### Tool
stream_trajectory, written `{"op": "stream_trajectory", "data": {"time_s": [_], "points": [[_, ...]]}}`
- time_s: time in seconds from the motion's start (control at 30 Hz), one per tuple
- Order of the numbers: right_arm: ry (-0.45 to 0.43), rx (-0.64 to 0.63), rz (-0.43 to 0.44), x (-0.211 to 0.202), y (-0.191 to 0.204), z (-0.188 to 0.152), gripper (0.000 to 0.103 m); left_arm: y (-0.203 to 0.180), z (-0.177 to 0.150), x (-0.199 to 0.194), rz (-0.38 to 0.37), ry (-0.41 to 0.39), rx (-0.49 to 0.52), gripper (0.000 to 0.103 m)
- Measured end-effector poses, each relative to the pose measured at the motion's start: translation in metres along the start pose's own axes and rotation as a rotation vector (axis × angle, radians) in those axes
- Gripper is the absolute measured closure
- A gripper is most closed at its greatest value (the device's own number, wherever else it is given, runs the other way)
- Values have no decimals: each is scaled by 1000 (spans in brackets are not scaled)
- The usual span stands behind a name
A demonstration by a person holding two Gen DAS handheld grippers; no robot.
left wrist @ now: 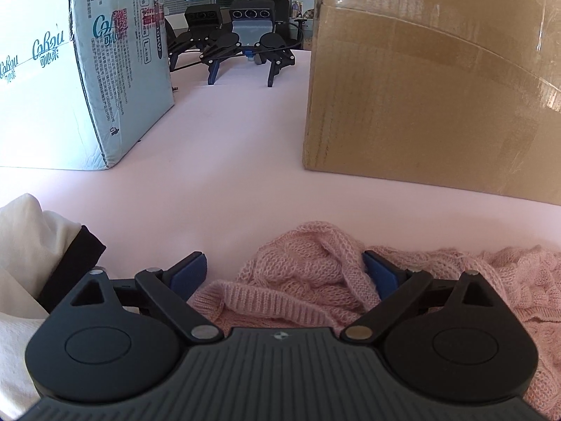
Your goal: Fold clothes
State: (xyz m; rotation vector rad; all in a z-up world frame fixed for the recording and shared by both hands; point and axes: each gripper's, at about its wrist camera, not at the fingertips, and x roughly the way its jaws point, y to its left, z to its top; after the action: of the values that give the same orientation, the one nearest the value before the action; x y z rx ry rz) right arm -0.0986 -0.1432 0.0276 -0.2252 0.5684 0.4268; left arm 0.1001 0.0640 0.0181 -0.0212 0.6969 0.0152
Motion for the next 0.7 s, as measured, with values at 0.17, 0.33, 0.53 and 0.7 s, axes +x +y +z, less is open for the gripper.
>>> {"op": "stream_trajectory", "data": {"time_s": [0.17, 0.33, 0.53, 0.7], "points": [[-52, 223, 65, -11, -22, 1, 52, 6, -3, -3, -30, -30, -22, 8], [-190, 533, 145, -59, -56, -7, 49, 14, -7, -17, -43, -78, -73, 9], [-264, 448, -15, -134, -43, -28, 36, 0, -21, -41, 17, -200, 12, 10], [-226, 622, 9, -166, -50, -57, 28, 0, -22, -45, 14, -210, 25, 10]]}}
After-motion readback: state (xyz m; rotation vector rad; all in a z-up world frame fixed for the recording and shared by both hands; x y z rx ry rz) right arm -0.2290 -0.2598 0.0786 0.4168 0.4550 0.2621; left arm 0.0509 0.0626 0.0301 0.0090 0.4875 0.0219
